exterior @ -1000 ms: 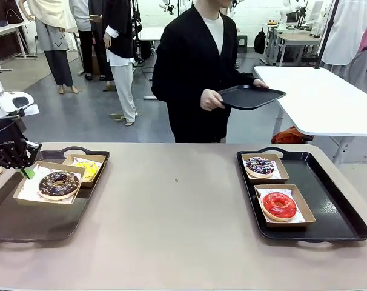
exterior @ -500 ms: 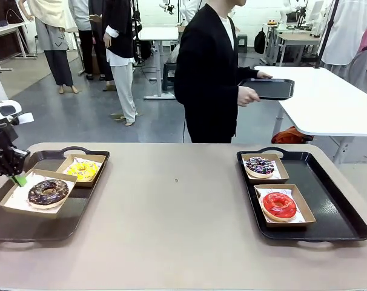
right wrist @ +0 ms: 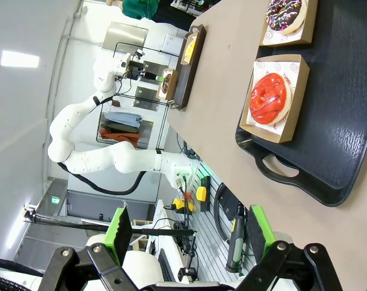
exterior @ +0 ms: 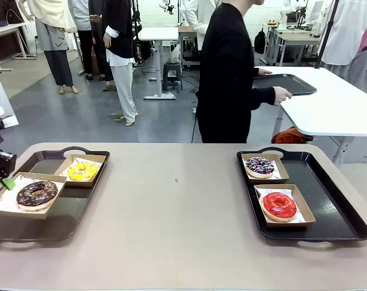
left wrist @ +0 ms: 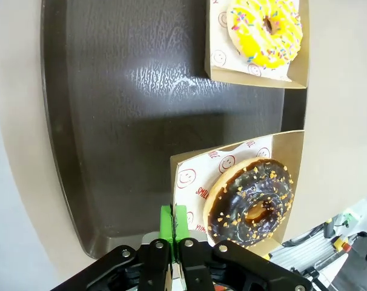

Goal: Individually package the donuts and arrange them on the tray.
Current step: Place the picked Paper togo box on the Handle tray.

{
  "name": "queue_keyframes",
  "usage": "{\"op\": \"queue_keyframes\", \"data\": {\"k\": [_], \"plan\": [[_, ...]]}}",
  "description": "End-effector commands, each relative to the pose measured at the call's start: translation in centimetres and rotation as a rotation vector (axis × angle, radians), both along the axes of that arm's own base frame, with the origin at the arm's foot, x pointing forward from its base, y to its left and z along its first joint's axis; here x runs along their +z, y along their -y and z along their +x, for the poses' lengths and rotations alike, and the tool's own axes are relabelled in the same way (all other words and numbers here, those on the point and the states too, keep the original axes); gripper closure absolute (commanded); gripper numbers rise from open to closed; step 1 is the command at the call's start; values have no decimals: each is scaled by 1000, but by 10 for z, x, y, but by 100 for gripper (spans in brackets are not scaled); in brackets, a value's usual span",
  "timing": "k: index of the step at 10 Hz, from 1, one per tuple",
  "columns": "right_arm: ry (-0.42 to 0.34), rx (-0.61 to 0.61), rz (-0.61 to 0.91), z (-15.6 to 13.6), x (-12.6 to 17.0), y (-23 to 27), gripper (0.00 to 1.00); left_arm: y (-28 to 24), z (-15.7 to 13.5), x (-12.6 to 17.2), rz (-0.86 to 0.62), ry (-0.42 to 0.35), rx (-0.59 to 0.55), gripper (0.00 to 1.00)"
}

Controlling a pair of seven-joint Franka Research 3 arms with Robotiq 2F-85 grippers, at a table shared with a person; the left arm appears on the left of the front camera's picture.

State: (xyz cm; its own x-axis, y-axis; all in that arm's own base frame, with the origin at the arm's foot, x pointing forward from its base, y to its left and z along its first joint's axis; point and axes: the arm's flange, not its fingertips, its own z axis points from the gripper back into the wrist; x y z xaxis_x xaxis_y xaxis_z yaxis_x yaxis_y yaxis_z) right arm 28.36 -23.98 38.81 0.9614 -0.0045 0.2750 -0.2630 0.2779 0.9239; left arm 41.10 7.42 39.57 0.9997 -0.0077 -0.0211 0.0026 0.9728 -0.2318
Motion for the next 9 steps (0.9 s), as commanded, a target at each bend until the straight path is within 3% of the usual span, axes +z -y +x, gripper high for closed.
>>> {"op": "queue_keyframes", "data": {"k": [1,9], "plan": [[3,3,3,-4,-1,-1,0,-4,-3,-15,-17,16,-45,99],[3,3,3,-4,-1,-1,0,2,1,-47,28,13,-18,99]]}}
